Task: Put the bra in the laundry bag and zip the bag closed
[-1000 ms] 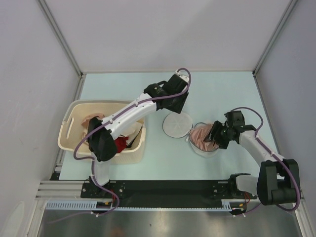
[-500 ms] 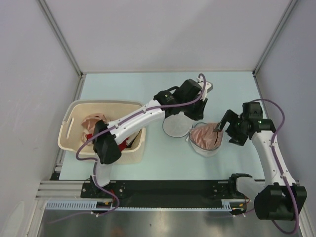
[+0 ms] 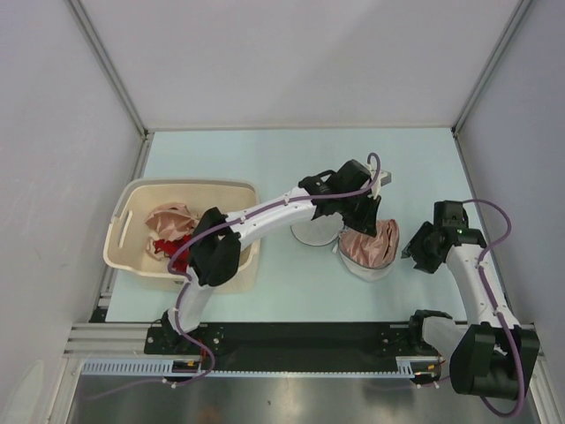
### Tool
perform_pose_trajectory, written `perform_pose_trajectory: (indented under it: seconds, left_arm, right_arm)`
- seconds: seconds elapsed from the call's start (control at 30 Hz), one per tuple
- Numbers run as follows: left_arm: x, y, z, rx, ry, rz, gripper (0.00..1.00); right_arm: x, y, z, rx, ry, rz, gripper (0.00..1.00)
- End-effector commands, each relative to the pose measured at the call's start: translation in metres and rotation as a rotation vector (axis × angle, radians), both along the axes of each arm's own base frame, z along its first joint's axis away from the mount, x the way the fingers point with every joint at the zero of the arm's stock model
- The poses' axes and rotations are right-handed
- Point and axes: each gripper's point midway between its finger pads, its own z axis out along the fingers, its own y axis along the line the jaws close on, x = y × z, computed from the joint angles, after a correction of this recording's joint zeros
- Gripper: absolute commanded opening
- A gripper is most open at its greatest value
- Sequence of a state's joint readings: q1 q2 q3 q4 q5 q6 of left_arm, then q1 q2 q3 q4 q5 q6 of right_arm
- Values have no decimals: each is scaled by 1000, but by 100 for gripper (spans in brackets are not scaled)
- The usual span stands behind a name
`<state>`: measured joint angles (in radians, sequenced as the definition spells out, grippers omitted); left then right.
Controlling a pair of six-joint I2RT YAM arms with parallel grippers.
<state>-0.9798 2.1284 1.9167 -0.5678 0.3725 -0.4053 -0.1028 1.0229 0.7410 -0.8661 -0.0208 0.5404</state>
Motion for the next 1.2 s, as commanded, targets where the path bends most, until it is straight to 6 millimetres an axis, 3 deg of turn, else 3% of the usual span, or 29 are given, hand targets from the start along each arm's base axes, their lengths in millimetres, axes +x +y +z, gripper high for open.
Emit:
perform_pose_trajectory:
  seconds: [0.0,0.2,0.57,0.67,0.7,0.8,0.97,1.17]
  left_arm:
    - [-4,-13,1,-54,25,-24,11]
    - [1,-19,-27,-32,83,-12,11]
    - [14,-27,-77,10,148,34,9]
    - [15,-33,-81,-6,175,55,9]
    - [14,-34,-84,-2,191,71,9]
    - [11,-32,-100,26,233,98,9]
    - [10,-24,-123,82,265,151,7]
    - [5,-11,-151,178,292,200,6]
  right_arm:
    - [27,9,5,47,-113,43,51]
    - [33,27,-6,124,-130,103,52]
    - [41,33,-25,143,-113,115,37]
    - [43,29,-22,119,-104,106,26]
    - [39,27,-21,113,-82,99,17]
    - [40,24,-8,96,-82,89,0]
    - [45,22,23,82,-110,49,0]
    - [23,21,52,53,-54,28,0]
